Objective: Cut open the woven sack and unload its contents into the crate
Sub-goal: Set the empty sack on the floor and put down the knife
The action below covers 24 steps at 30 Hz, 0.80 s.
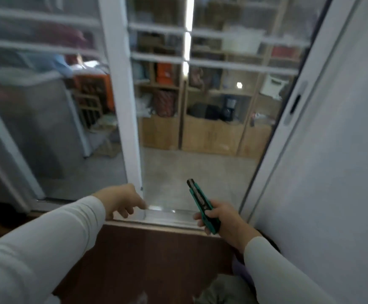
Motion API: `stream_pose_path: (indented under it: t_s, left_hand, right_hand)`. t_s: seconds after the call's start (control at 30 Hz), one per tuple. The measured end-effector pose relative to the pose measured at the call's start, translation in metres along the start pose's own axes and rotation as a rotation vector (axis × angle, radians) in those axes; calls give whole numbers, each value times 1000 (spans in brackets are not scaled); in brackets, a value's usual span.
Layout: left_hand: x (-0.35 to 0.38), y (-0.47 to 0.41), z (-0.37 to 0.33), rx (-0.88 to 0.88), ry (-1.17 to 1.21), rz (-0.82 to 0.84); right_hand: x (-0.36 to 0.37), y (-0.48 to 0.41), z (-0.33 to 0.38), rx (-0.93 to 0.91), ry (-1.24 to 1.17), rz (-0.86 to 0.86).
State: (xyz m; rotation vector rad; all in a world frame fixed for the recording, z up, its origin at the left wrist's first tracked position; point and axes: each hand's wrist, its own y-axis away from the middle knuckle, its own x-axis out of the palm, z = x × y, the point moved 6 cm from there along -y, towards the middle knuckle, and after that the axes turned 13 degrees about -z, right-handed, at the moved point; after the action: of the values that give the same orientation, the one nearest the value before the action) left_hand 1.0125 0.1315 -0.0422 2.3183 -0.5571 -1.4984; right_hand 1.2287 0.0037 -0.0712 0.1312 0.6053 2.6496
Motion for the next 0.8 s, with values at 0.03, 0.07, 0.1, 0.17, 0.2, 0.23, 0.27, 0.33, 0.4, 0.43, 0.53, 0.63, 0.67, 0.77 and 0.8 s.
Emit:
stream_pose_path:
  t_s: [0.03, 0.07, 0.1, 0.17, 0.2, 0.23, 0.27, 0.33, 0.4, 0.43, 0.53, 0.63, 0.67, 0.77, 0.8]
  left_hand:
    - [-29, 18, 8, -8, 32, -42]
    - [-56, 40, 17, -13, 55, -82]
    - [-80, 62, 27, -17, 72, -114]
    - [-124, 108, 53, -51, 105, -172]
    - [-145, 129, 70, -74, 119, -206]
    - [-165, 150, 87, -94, 136, -237]
    - [-184, 172, 106, -115, 157, -263]
    - [-218, 216, 145, -150, 199, -306]
    - [-247, 257, 187, -191, 259, -344]
    - [-260, 274, 207, -206, 280, -370]
    - [-294, 316, 275, -266, 308, -461]
    - [-316, 347, 345, -339, 362, -511]
    - [-323, 357, 369, -365, 370, -525]
    - [-341, 382, 439, -439, 433, -507]
    - [-347, 388, 462, -456, 453, -499]
  right_hand:
    - [19, 15, 23, -33, -5, 38]
    - [37, 31, 44, -60, -11, 78]
    - [55, 51, 63, -78, -18, 116]
    - [92, 87, 95, -122, 8, 164]
    - [111, 103, 110, -160, 30, 171]
    - [130, 118, 123, -196, 49, 177]
    - [150, 133, 134, -224, 61, 186]
    - [193, 162, 155, -271, 82, 223]
    - [238, 191, 170, -290, 94, 276]
    - [262, 204, 175, -294, 84, 314]
    - [340, 238, 184, -294, 71, 441]
    - [423, 270, 182, -279, 72, 546]
    - [451, 281, 179, -275, 92, 575]
    - [534, 310, 162, -247, 134, 657]
    - [561, 318, 154, -230, 136, 680]
